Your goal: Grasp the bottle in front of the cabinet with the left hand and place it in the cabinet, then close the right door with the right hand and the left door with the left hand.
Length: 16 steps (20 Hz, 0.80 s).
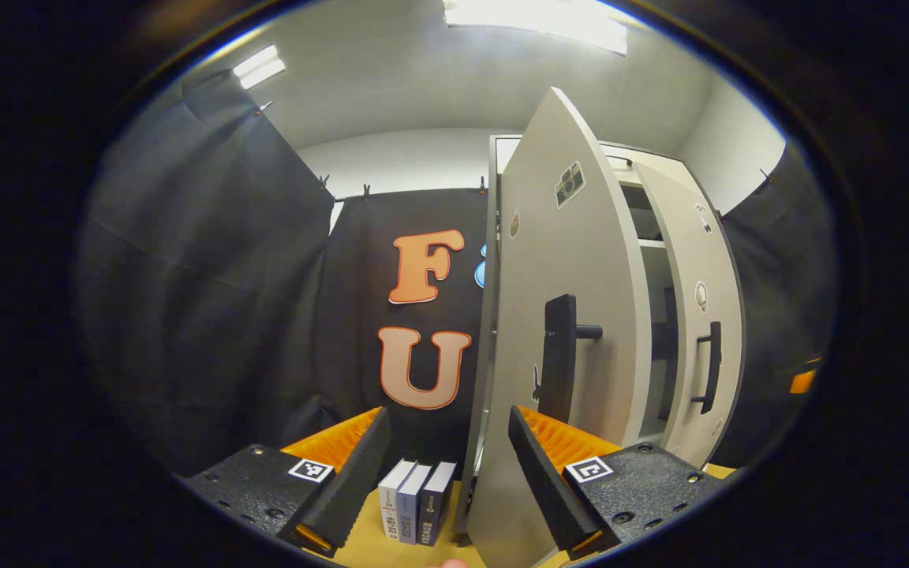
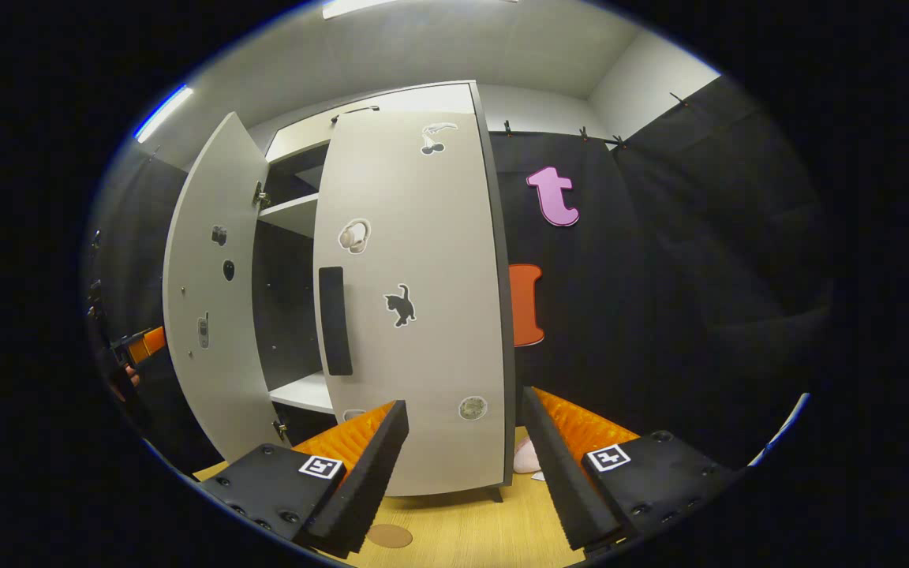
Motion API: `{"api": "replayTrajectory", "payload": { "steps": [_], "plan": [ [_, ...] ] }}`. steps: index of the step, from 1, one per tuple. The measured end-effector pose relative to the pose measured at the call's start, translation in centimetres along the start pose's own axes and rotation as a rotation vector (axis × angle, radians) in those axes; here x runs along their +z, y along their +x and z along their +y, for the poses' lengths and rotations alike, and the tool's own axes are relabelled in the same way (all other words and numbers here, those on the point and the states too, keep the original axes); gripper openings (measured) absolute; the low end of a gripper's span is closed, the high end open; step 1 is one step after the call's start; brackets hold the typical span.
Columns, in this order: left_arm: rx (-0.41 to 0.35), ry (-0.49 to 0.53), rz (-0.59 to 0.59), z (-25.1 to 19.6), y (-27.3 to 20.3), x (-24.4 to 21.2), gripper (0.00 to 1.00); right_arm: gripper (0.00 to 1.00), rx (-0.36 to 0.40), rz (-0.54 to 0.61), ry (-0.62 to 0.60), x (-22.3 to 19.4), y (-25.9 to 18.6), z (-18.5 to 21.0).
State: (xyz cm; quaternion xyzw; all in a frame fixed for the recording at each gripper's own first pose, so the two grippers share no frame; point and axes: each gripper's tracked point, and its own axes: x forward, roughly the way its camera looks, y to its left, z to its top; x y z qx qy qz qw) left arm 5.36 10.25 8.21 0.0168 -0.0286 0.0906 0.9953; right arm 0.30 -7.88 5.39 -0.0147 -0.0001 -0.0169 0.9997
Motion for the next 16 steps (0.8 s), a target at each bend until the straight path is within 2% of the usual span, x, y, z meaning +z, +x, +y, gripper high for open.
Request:
{"api": "replayTrajectory", "payload": {
  "steps": [1, 2, 3, 6, 7, 8, 12, 13, 16],
  "plan": [
    [-0.016, -0.006, 0.003, -0.6, 0.1, -0.1, 0.92, 0.96, -0.006, -0.001, 0.003, 0.1, -0.2, -0.3],
    [-0.029, -0.011, 0.005, -1.2, 0.3, -0.1, 0.87, 0.96, -0.012, -0.002, 0.01, 0.1, -0.5, -0.6],
    [-0.042, -0.013, 0.007, -1.8, 0.3, -0.2, 0.92, 0.96, -0.016, -0.004, 0.015, 0.1, -0.9, -0.9],
    [-0.084, -0.011, 0.009, -4.0, 0.8, -0.3, 0.92, 0.96, -0.04, -0.01, 0.016, 0.3, -1.7, -1.8],
    [-0.101, -0.013, 0.01, -4.8, 1.0, -0.3, 0.88, 0.96, -0.046, -0.011, 0.012, 0.4, -2.0, -2.0],
    [-0.117, -0.02, 0.012, -5.6, 1.3, -0.5, 0.92, 0.97, -0.052, -0.01, 0.009, 0.4, -2.3, -2.1],
    [-0.195, -0.074, 0.027, -9.0, 2.1, -1.1, 0.91, 0.97, -0.08, -0.012, -0.011, 0.7, -3.4, -2.9],
    [-0.211, -0.08, 0.026, -9.7, 2.2, -1.1, 0.94, 0.97, -0.087, -0.013, -0.013, 0.7, -3.6, -3.1],
    [-0.257, -0.091, 0.025, -11.7, 3.1, -1.2, 0.94, 0.97, -0.107, -0.011, -0.011, 0.6, -4.4, -3.6]
  ]
}}
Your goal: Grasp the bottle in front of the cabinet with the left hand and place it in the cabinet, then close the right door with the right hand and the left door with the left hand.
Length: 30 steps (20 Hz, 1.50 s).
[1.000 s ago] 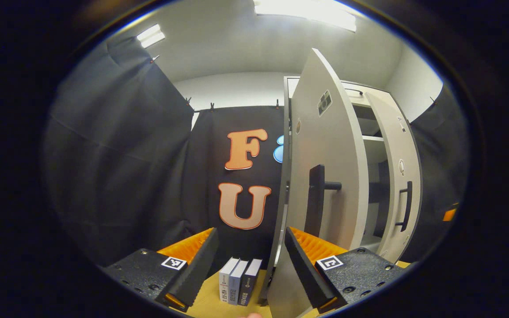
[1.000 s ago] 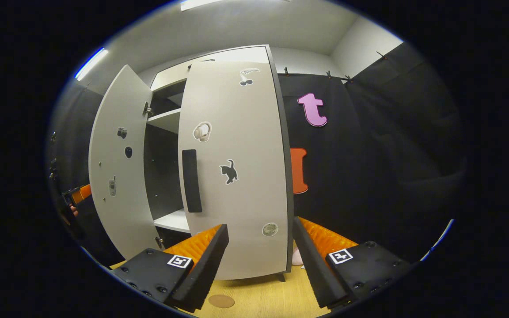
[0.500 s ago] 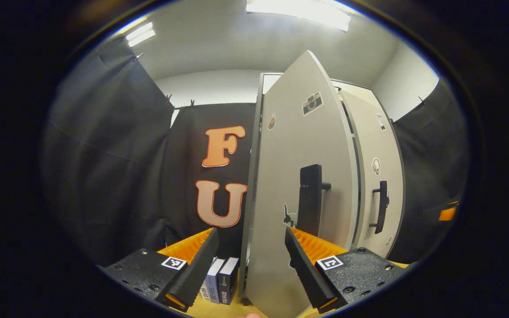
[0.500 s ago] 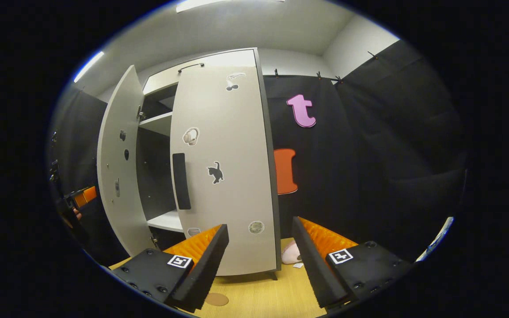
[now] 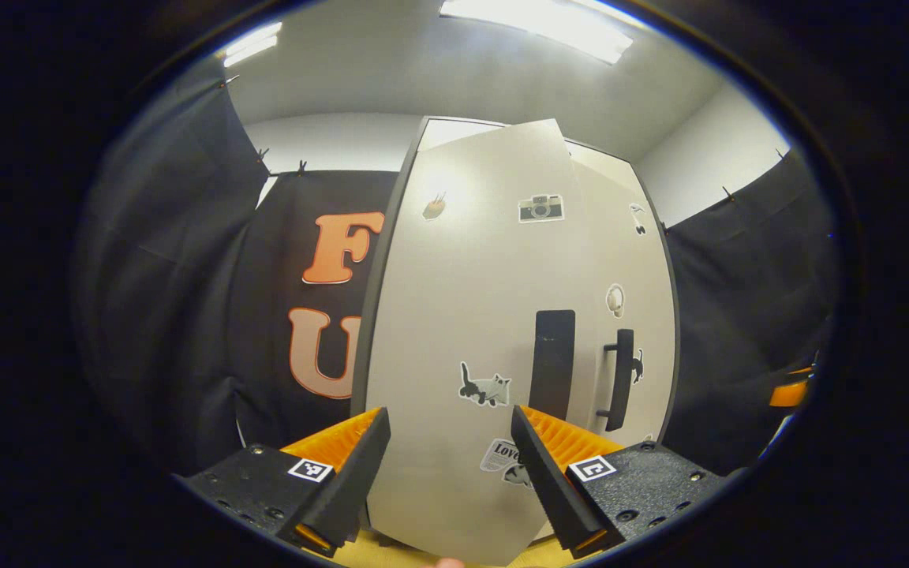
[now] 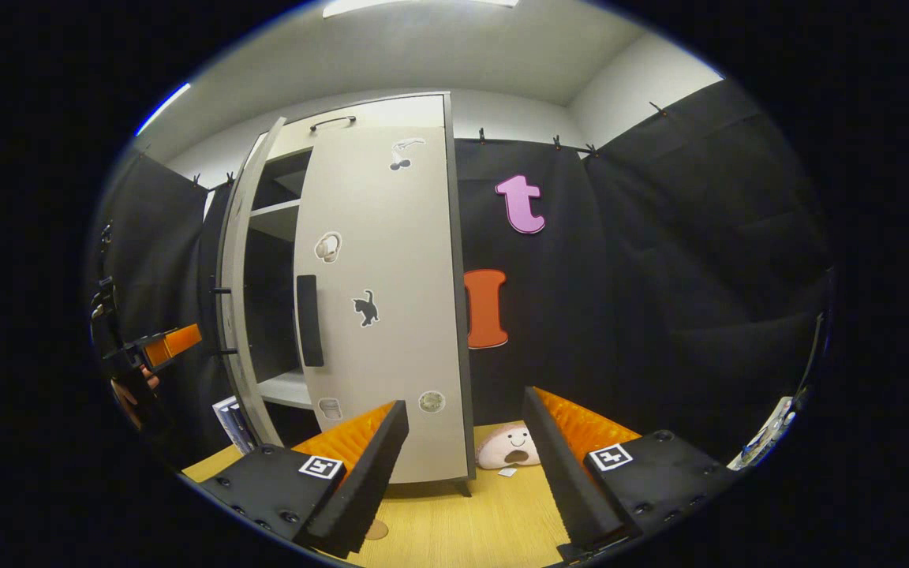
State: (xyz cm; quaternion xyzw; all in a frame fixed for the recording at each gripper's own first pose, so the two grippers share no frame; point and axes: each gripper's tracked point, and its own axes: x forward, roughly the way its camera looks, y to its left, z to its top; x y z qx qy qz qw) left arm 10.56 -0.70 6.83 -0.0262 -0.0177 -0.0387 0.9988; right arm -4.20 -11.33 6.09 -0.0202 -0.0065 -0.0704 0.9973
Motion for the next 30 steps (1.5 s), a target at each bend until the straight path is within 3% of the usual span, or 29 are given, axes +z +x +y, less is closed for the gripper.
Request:
{"api": "replayTrajectory", "payload": {
  "steps": [4, 6, 7, 14, 18, 22, 25, 30],
  "plan": [
    [-0.046, -0.021, 0.015, -2.1, 1.6, -1.1, 0.94, 0.97, -0.028, 0.004, 0.003, -0.3, -0.7, -0.9],
    [-0.046, -0.022, 0.019, -2.5, 2.5, -1.5, 0.9, 0.97, -0.043, 0.008, 0.007, -0.5, -1.0, -1.5],
    [-0.047, -0.022, 0.021, -2.7, 2.8, -1.7, 0.94, 0.97, -0.052, 0.009, 0.009, -0.6, -1.1, -1.8],
    [-0.059, -0.072, 0.036, -4.0, 5.9, -3.2, 0.94, 0.97, -0.086, 0.014, 0.016, -0.9, -1.7, -3.5],
    [-0.052, -0.045, 0.035, -4.5, 7.1, -3.4, 0.93, 0.97, -0.096, 0.013, 0.004, -0.7, -1.8, -4.3],
    [-0.039, -0.027, 0.035, -4.7, 8.0, -3.6, 0.94, 1.0, -0.081, 0.012, 0.0, -0.7, -1.8, -3.8],
    [-0.036, -0.033, 0.042, -4.7, 7.5, -3.5, 0.94, 0.87, -0.055, 0.007, 0.007, -0.7, -1.5, -2.8],
    [-0.033, -0.057, 0.019, -4.0, 3.6, -1.2, 0.94, 0.87, 0.011, 0.002, 0.033, -1.0, -0.3, -0.3]
  ]
}}
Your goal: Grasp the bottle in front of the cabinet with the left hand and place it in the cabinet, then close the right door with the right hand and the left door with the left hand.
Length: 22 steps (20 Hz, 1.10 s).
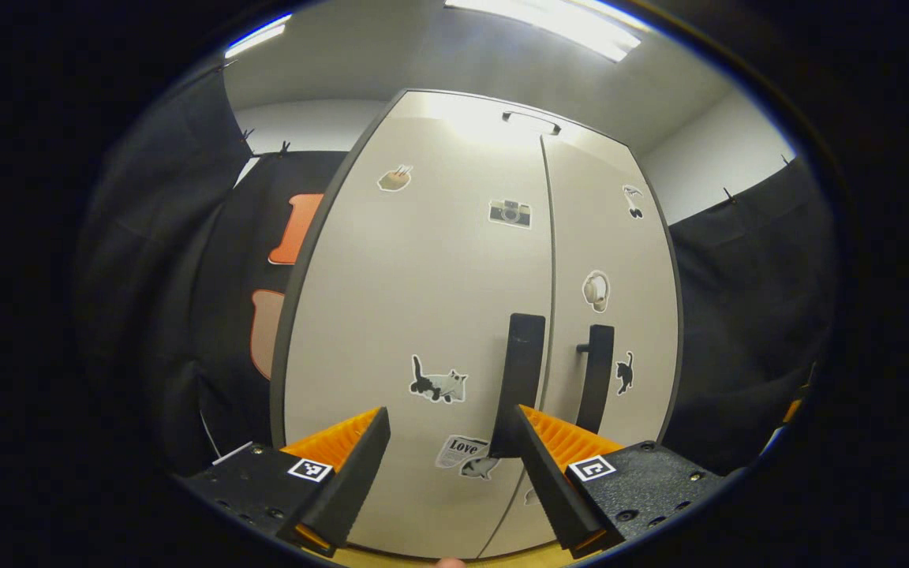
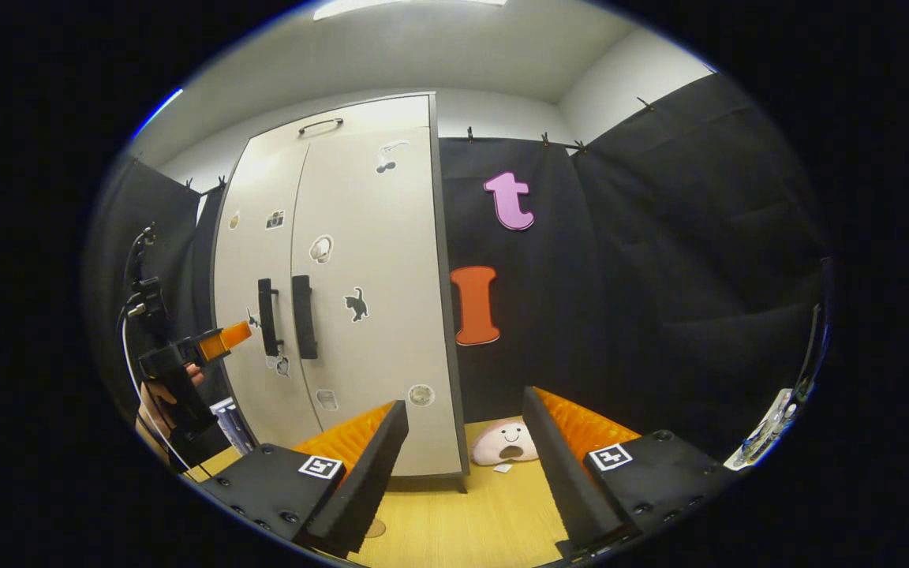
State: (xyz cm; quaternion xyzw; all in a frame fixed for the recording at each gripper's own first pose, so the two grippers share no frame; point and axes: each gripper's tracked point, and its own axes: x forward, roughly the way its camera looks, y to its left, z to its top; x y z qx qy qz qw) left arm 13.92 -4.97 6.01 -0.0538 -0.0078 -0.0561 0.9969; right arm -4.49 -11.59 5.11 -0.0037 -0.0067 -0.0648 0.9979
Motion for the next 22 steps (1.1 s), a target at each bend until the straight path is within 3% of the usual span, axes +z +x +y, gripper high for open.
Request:
{"api": "replayTrajectory", "payload": {
  "steps": [3, 4, 5, 10, 14, 16, 18, 22],
  "plan": [
    [0.01, 0.014, -0.014, 0.7, -2.8, 1.5, 0.94, 0.87, 0.045, 0.004, 0.003, -0.3, 0.7, 1.7],
    [0.022, 0.022, -0.018, 0.9, -3.7, 1.9, 0.94, 0.97, 0.054, 0.003, -0.002, -0.4, 0.9, 2.1],
    [0.031, 0.028, -0.021, 1.3, -4.6, 2.2, 0.94, 0.87, 0.064, 0.002, -0.007, -0.5, 1.1, 2.5],
    [0.043, 0.035, -0.008, 1.9, -9.2, 2.7, 0.94, 0.87, 0.136, 0.015, -0.007, -1.9, 2.3, 5.8],
    [0.102, 0.058, 0.008, 3.4, -12.3, 2.3, 0.94, 0.87, 0.194, 0.019, 0.011, -2.7, 3.3, 8.4],
    [0.12, 0.047, 0.015, 3.6, -13.7, 1.8, 0.94, 0.87, 0.206, 0.017, 0.011, -3.2, 3.8, 9.3],
    [0.126, 0.034, 0.024, 3.8, -14.8, 1.0, 0.94, 0.97, 0.204, 0.016, 0.014, -3.8, 4.2, 9.8],
    [0.138, 0.019, 0.04, 4.7, -16.5, -0.9, 0.94, 0.97, 0.203, 0.029, 0.03, -4.8, 4.7, 10.5]
  ]
}}
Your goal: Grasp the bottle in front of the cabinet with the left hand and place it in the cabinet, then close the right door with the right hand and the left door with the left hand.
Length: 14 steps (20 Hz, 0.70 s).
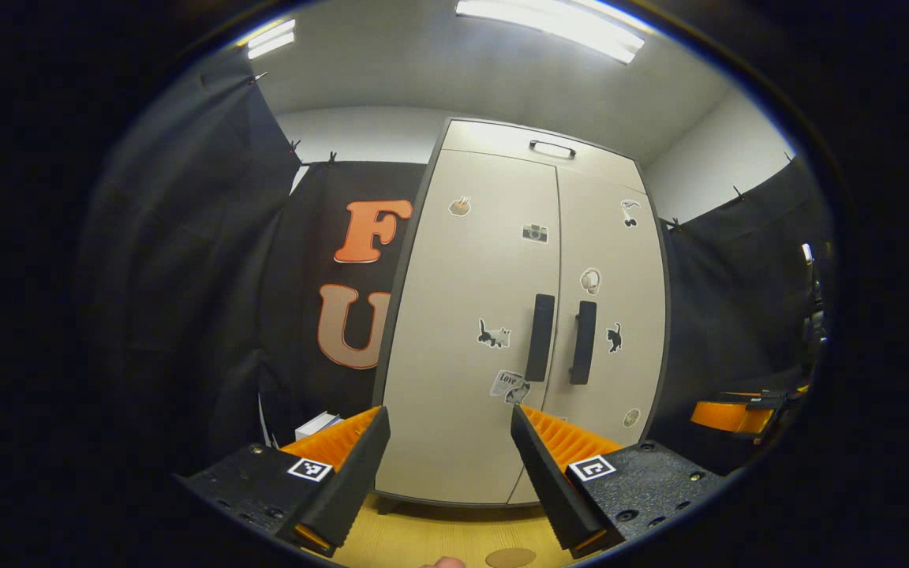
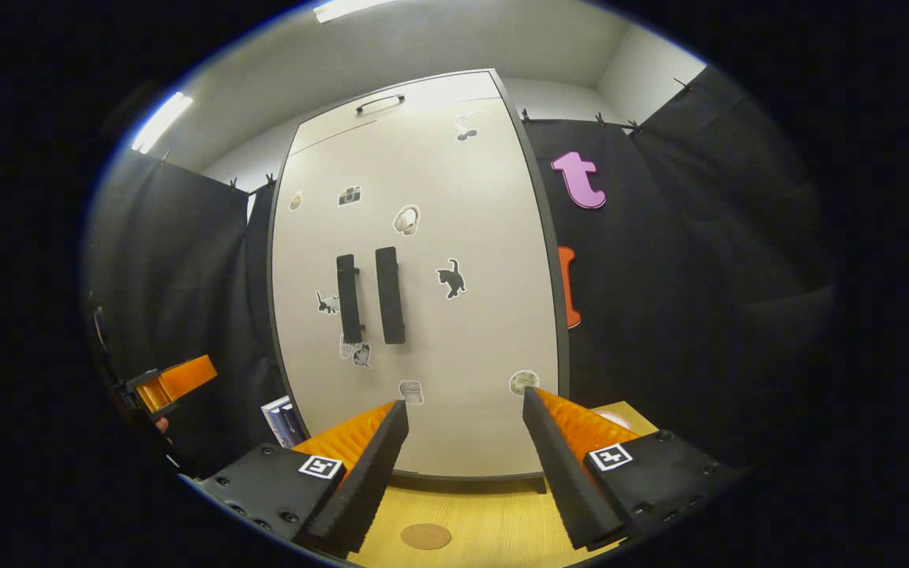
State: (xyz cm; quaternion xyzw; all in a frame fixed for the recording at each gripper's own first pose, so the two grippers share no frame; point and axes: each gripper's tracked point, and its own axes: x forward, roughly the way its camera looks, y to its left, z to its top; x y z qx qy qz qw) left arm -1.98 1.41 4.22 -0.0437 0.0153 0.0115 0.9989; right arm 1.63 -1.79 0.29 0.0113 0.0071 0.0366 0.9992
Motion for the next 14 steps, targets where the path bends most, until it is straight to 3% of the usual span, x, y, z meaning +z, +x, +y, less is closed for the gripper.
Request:
{"api": "replayTrajectory", "payload": {
  "steps": [14],
  "plan": [
    [0.008, 0.017, 0.01, 1.1, -0.5, -1.3, 0.94, 0.97, -0.033, 0.012, -0.016, -1.1, -0.2, -0.4]
  ]
}}
